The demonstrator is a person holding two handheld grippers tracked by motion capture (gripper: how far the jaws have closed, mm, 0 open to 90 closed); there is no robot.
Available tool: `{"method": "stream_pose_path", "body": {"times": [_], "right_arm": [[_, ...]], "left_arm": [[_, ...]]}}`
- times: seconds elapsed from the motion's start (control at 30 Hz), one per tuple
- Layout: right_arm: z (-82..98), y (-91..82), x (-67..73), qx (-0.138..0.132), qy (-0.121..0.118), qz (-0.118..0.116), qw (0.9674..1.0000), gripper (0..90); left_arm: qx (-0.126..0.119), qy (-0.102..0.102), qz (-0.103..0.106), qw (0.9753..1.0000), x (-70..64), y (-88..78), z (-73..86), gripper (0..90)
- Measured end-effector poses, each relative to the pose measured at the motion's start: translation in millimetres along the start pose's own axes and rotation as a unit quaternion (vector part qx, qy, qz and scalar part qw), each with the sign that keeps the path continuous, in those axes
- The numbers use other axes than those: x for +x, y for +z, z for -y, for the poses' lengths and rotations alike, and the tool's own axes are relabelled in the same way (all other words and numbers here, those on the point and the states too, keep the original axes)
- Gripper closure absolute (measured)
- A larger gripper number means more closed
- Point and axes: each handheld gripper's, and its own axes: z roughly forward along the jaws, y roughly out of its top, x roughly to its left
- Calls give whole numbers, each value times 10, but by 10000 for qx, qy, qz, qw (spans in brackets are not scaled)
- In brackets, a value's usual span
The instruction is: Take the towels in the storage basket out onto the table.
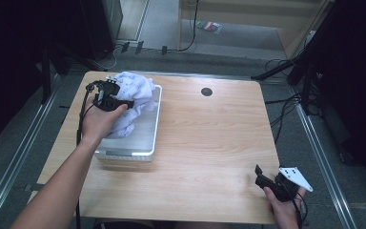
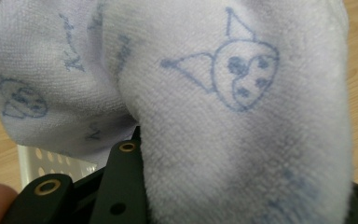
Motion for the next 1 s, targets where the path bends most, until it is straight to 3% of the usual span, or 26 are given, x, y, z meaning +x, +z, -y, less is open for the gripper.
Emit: {"method": "stream_pose_path", "body": {"times": [0.3, 0.5, 1.0], "right_arm": [[-1, 2, 0, 11, 6, 16, 10000, 133], [-1, 3, 2, 10, 16, 16, 10000, 133], [9, -19, 25, -134, -113, -73, 9998, 118]], "left_arm": [[-208, 40, 68, 9998, -76, -142, -67, 617], [-341, 179, 145, 9992, -185, -243, -153, 617], [-419, 409, 494, 9971, -649, -200, -280, 614]]}}
